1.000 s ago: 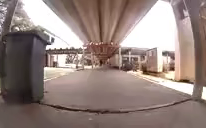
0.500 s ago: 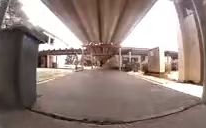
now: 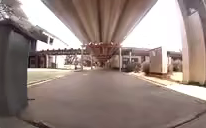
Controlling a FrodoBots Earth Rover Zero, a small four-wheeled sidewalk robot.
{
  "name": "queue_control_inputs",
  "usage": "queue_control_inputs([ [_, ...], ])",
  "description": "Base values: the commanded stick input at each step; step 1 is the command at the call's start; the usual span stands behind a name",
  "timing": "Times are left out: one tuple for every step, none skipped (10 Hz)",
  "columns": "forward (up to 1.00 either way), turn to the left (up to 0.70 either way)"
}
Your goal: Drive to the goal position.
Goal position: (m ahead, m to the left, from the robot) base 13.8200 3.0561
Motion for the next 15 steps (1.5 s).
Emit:
queue_control_inputs([
  [0.50,0.00],
  [0.50,0.00],
  [0.50,0.00],
  [0.50,0.00],
  [0.50,0.00],
  [0.50,0.00],
  [0.50,0.00],
  [0.50,0.00],
  [0.50,0.00],
  [0.50,0.00],
  [0.50,0.00],
  [0.50,0.00],
  [0.50,0.00],
  [0.50,0.00],
  [0.50,0.00],
])
